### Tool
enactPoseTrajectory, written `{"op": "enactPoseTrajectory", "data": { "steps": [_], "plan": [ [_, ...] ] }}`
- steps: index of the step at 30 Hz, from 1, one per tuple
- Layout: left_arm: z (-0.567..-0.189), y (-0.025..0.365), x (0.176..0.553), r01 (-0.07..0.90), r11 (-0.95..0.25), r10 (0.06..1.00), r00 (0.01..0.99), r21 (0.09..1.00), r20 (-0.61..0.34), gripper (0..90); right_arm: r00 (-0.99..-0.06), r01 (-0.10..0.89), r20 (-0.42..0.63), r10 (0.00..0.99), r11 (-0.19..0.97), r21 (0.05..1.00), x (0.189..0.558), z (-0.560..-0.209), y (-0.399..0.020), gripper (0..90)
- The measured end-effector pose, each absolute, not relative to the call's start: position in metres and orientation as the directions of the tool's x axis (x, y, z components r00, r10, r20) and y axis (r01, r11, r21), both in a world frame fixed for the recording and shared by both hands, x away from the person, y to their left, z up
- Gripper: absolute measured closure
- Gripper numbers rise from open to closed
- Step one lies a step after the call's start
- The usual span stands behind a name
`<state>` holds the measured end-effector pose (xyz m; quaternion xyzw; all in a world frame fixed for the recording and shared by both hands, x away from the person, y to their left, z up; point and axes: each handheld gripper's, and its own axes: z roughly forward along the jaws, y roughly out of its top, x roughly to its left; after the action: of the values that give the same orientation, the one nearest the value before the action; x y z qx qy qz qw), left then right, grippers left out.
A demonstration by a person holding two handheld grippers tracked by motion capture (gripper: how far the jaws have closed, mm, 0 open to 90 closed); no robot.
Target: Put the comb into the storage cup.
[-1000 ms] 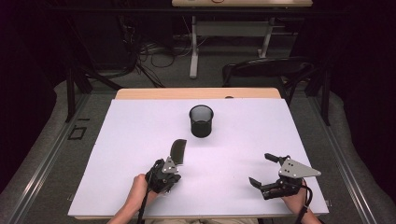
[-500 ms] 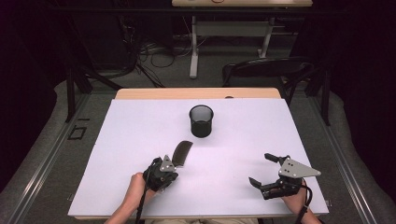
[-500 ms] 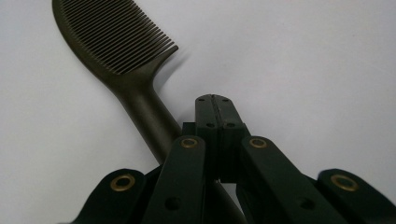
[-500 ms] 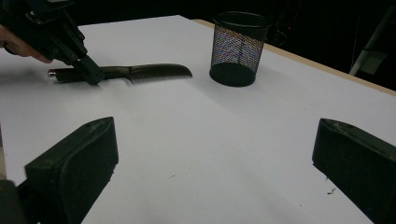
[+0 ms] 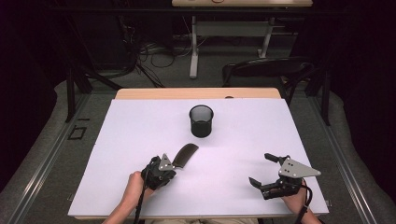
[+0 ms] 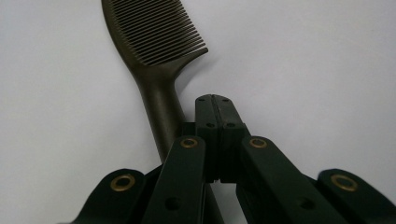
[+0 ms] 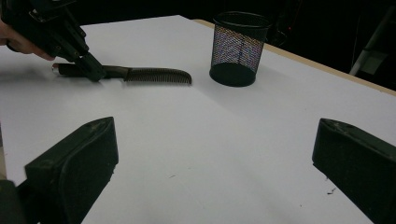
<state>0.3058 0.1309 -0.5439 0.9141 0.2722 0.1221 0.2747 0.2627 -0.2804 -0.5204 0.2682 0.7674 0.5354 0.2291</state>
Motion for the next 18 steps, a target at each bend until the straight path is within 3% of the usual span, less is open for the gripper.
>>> {"op": "enactPoseTrajectory", "data": {
  "steps": [18],
  "plan": [
    [-0.5402,0.1342,0.3061,0.424,-0.713,0.562,0.822,0.558,0.094,90.0,-0.750,0.171,-0.058,0.659,0.278,0.945,0.2630,-0.5206,-0.2806,0.0]
  ]
}}
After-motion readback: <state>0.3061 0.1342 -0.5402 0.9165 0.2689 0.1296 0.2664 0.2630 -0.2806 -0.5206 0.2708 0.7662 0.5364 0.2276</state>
